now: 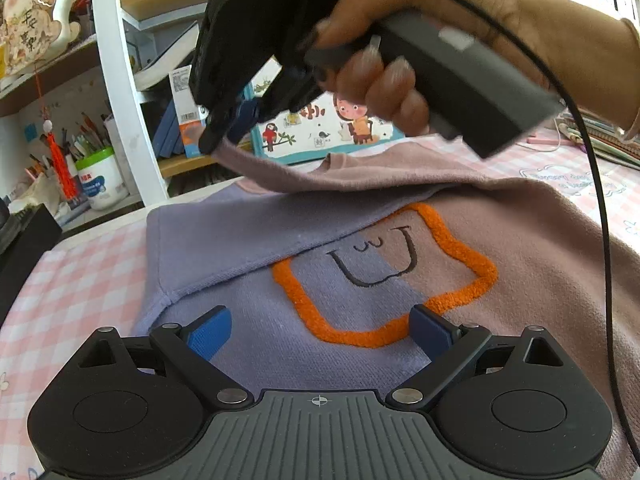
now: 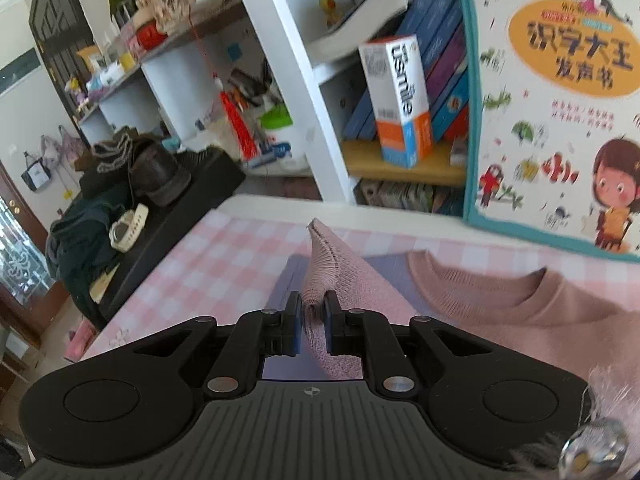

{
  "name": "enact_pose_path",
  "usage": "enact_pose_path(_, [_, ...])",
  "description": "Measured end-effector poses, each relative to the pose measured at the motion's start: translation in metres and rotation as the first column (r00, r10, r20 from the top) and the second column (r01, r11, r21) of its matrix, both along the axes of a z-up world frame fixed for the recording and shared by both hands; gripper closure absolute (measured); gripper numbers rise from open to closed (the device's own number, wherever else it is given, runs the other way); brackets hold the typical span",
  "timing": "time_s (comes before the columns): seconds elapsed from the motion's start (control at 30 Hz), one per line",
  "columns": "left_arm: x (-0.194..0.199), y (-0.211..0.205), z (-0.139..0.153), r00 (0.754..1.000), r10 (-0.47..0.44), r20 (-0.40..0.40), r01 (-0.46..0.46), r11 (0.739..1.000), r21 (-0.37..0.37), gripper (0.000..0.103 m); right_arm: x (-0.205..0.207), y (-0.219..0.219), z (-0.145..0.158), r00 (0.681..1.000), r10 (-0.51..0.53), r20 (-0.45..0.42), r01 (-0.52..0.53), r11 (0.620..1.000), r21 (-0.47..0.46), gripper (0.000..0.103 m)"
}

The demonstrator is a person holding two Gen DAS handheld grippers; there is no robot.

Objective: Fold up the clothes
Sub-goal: 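Carry the pink sleeve across the sweatshirt body with the right tool and release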

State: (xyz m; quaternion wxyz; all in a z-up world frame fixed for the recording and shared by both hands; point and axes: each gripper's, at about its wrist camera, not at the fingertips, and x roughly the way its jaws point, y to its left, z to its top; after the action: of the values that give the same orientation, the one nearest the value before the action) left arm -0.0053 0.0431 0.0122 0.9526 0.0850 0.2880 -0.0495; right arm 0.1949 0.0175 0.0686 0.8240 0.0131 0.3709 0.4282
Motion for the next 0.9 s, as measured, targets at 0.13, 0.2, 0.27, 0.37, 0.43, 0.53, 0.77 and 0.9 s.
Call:
enact_pose_path(0.13, [0.0,0.0,0.0,1.0,0.0,-0.004,0.0,1.0,-0.002,0.006,0.002,0.0,-0.004,0.999,0.007,-0.036,-0.006,1.0,0.026,0.077])
enact_pose_path(0.2, [0.0,0.0,0.0,1.0,0.001,-0.005,-0.001,1.0,0.001,0.005,0.0,-0.004,-0.001,0.999,0.021,-0.04,-0.019,0.999,0.05,0.067])
enact_pose_path(0.27, [0.001,-0.001,0.0,1.0,0.001,-0.006,-0.001,1.0,0.003,0.006,-0.002,-0.008,0.002,0.999,0.033,-0.039,-0.031,0.997,0.065,0.066])
enact_pose_path(0.37, [0.0,-0.002,0.0,1.0,0.001,-0.008,-0.001,1.0,0.007,0.005,-0.006,-0.017,0.006,0.999,0.039,-0.036,-0.036,0.996,0.081,0.066])
enact_pose_path(0.43, [0.0,-0.003,0.0,1.0,0.001,-0.009,-0.001,1.0,0.01,0.006,-0.008,-0.026,0.007,0.999,0.029,-0.036,-0.026,0.996,0.085,0.062])
enact_pose_path(0.53, [0.0,-0.003,0.0,1.0,0.0,-0.009,0.0,1.0,0.018,0.005,-0.011,-0.043,0.004,0.999,0.002,-0.032,0.001,0.997,0.082,0.059])
enact_pose_path(0.77, [0.001,-0.004,0.0,1.0,-0.001,-0.012,0.001,1.0,0.024,0.006,-0.035,-0.098,-0.007,0.999,-0.04,-0.006,0.04,0.999,0.014,0.055])
enact_pose_path(0.9, [0.002,-0.004,0.0,1.0,-0.003,-0.019,0.003,1.0,0.024,0.006,-0.062,-0.137,-0.015,0.995,-0.088,0.045,0.089,0.995,-0.033,0.054])
